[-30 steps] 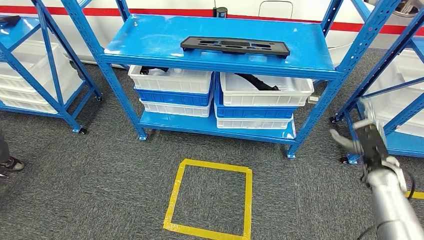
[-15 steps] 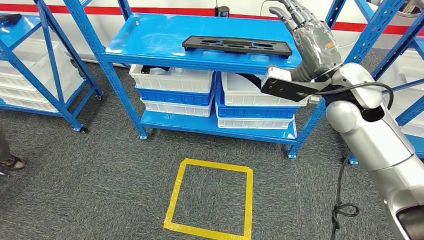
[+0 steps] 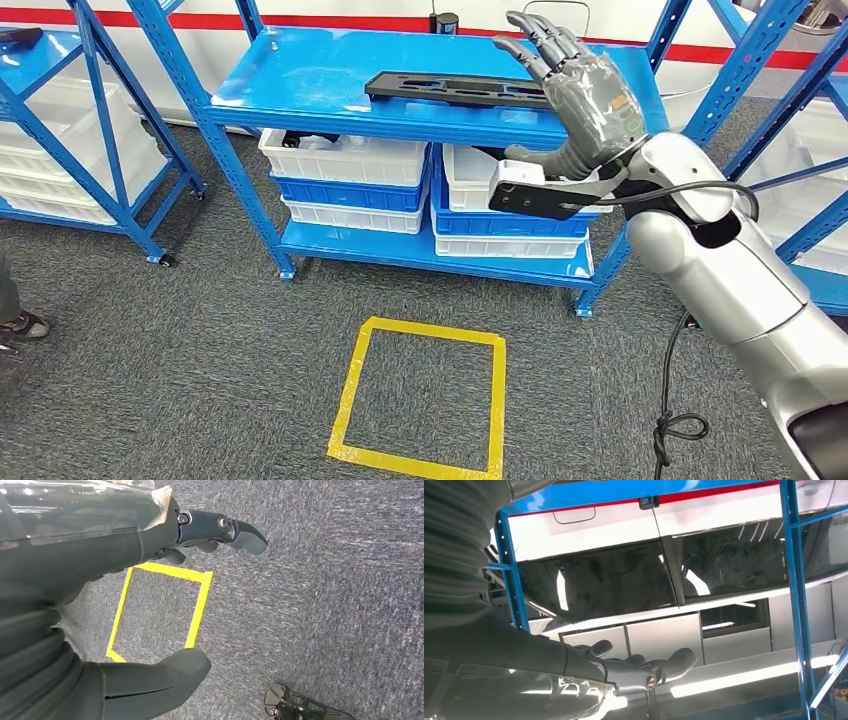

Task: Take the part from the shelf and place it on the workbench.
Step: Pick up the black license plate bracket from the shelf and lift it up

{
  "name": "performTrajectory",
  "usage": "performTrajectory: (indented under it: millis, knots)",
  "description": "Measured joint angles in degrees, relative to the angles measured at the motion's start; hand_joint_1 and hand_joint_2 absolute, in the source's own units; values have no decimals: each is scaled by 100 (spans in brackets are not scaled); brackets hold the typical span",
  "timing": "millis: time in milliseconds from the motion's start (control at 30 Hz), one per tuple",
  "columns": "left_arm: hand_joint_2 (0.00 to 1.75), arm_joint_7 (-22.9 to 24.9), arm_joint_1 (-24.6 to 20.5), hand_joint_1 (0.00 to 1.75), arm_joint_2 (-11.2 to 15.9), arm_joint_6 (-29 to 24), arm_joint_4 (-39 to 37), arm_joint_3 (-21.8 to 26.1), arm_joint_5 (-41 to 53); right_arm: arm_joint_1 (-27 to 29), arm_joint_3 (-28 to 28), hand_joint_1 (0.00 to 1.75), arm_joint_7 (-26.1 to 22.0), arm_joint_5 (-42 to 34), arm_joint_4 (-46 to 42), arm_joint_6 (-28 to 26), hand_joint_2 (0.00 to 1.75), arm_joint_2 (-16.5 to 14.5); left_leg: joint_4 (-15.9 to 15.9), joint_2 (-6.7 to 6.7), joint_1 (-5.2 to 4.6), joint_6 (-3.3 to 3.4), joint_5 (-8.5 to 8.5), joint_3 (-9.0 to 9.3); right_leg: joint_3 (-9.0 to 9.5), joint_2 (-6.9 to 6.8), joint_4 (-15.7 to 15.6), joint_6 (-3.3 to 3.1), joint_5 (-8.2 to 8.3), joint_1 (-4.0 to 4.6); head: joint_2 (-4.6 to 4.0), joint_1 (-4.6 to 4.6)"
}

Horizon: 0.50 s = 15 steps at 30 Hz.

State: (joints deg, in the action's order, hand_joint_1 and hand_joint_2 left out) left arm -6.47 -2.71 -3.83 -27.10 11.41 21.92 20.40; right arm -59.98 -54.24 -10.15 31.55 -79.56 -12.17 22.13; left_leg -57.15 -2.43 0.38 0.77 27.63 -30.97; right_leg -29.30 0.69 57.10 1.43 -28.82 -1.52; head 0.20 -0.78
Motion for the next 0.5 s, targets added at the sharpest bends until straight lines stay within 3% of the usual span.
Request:
performTrajectory:
  millis: [200, 500]
  knots:
    - [175, 6, -3, 0, -39, -27, 0, 5, 16, -24, -522, 0, 115, 94, 372, 40, 175, -394, 1, 1, 7, 0, 0, 0, -1, 1, 0, 0, 0, 3, 0, 1]
    - [175, -17, 1, 0, -64, -42, 0, 61, 58, 2, -1311, 0, 105, 70, 1735, -245, 175, -1184, 0, -2, 9, -1, -1, -1, -1, -1, 1, 0, 0, 6, 0, 0]
